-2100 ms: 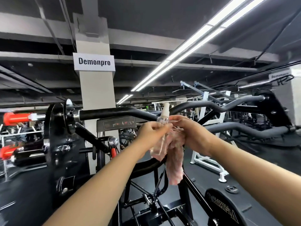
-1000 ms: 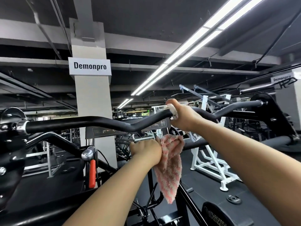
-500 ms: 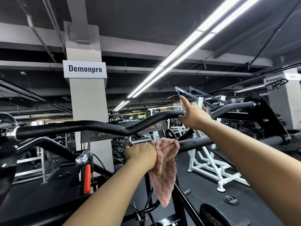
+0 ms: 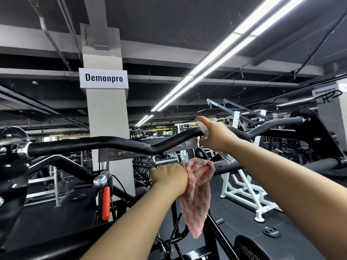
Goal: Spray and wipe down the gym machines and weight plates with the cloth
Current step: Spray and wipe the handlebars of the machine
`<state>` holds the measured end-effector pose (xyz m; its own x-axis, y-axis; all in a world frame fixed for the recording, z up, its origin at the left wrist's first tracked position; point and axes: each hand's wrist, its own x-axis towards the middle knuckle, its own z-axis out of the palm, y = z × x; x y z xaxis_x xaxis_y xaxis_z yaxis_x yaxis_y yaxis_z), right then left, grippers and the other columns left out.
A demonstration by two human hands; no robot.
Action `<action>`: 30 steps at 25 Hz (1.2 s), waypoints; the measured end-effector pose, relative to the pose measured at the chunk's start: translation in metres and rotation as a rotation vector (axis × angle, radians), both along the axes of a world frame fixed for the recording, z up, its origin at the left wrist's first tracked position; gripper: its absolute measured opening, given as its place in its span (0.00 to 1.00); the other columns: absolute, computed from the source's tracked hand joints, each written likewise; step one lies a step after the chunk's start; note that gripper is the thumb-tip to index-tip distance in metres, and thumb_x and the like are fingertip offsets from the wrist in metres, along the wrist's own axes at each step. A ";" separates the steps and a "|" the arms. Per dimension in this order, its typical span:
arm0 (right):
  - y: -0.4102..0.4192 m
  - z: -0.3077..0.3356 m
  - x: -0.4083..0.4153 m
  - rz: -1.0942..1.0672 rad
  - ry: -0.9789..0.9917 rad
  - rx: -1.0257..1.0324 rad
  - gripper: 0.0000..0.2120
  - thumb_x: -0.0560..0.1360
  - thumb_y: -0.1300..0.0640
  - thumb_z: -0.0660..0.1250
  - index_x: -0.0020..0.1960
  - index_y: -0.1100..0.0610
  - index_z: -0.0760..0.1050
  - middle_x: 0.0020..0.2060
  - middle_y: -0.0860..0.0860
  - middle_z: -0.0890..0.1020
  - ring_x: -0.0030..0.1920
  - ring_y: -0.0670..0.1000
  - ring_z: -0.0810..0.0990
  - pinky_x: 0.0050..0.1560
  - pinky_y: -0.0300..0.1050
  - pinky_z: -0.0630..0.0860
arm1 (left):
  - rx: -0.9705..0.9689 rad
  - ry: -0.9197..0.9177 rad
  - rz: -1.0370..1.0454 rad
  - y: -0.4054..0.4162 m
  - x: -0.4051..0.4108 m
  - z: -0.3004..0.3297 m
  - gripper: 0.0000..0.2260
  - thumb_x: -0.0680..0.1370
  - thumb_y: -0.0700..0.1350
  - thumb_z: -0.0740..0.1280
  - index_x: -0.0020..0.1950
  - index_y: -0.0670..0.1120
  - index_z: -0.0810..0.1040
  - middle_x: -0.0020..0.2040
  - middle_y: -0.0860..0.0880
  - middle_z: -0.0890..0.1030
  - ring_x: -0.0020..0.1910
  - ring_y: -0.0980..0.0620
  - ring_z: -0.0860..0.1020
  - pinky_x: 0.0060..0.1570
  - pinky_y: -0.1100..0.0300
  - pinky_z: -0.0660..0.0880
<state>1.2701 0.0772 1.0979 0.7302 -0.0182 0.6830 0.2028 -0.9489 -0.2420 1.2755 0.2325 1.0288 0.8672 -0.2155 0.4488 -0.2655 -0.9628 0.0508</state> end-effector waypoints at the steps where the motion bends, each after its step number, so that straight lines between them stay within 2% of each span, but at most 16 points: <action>1: 0.002 -0.001 0.002 -0.020 -0.011 -0.029 0.29 0.71 0.63 0.64 0.68 0.45 0.61 0.45 0.54 0.78 0.39 0.55 0.77 0.34 0.47 0.75 | -0.001 0.001 0.002 0.000 0.000 0.000 0.25 0.83 0.51 0.40 0.57 0.43 0.75 0.57 0.43 0.79 0.56 0.44 0.76 0.61 0.50 0.66; 5: -0.002 -0.004 0.007 -0.115 -0.108 -0.012 0.22 0.72 0.64 0.63 0.62 0.49 0.61 0.48 0.57 0.79 0.38 0.56 0.75 0.33 0.45 0.70 | 0.008 -0.001 0.004 0.000 0.001 -0.001 0.26 0.83 0.51 0.40 0.58 0.43 0.76 0.58 0.43 0.78 0.57 0.43 0.76 0.61 0.50 0.65; 9: -0.029 -0.001 0.004 -0.282 -0.138 0.064 0.29 0.74 0.64 0.62 0.70 0.47 0.58 0.54 0.59 0.78 0.43 0.57 0.75 0.38 0.48 0.72 | 0.013 0.008 0.008 0.000 0.002 -0.001 0.27 0.83 0.51 0.39 0.59 0.42 0.75 0.59 0.43 0.78 0.58 0.43 0.75 0.62 0.49 0.65; 15: -0.061 -0.006 -0.002 -0.316 -0.145 0.130 0.22 0.74 0.62 0.65 0.64 0.51 0.62 0.52 0.59 0.79 0.44 0.57 0.75 0.42 0.48 0.71 | 0.020 0.012 0.020 0.000 0.002 0.000 0.27 0.83 0.51 0.39 0.60 0.42 0.75 0.59 0.42 0.78 0.58 0.43 0.75 0.60 0.51 0.66; 18: -0.081 -0.009 -0.007 -0.351 -0.169 0.196 0.25 0.75 0.61 0.65 0.68 0.50 0.61 0.53 0.60 0.79 0.49 0.60 0.78 0.45 0.50 0.75 | 0.029 0.006 0.015 0.000 0.001 0.000 0.27 0.83 0.51 0.39 0.60 0.43 0.75 0.59 0.42 0.78 0.59 0.43 0.75 0.61 0.51 0.66; 20: -0.094 -0.013 -0.013 -0.374 -0.169 0.223 0.26 0.75 0.61 0.65 0.69 0.49 0.60 0.54 0.61 0.79 0.49 0.61 0.78 0.45 0.51 0.76 | 0.037 0.000 0.015 0.000 0.002 0.001 0.26 0.83 0.51 0.39 0.60 0.43 0.75 0.60 0.43 0.78 0.59 0.44 0.75 0.61 0.51 0.66; 25: -0.122 -0.037 -0.042 -0.346 -0.152 0.355 0.27 0.73 0.63 0.65 0.68 0.49 0.62 0.49 0.61 0.80 0.47 0.61 0.79 0.46 0.49 0.75 | 0.043 -0.004 0.013 0.000 0.004 0.001 0.26 0.83 0.51 0.39 0.61 0.43 0.75 0.60 0.43 0.78 0.59 0.44 0.76 0.60 0.52 0.67; 27: -0.125 -0.061 -0.057 -0.319 -0.106 0.349 0.28 0.72 0.62 0.67 0.68 0.47 0.62 0.45 0.57 0.81 0.43 0.58 0.79 0.46 0.48 0.76 | 0.042 -0.013 0.010 0.001 0.005 0.002 0.26 0.83 0.51 0.39 0.61 0.43 0.74 0.60 0.43 0.78 0.59 0.44 0.75 0.59 0.53 0.67; 30: -0.123 -0.090 -0.075 -0.307 -0.019 0.303 0.27 0.73 0.62 0.67 0.67 0.48 0.64 0.44 0.56 0.80 0.43 0.55 0.77 0.47 0.47 0.73 | 0.045 -0.011 0.013 0.001 0.003 0.003 0.26 0.83 0.51 0.38 0.63 0.43 0.73 0.63 0.42 0.76 0.64 0.43 0.72 0.60 0.52 0.67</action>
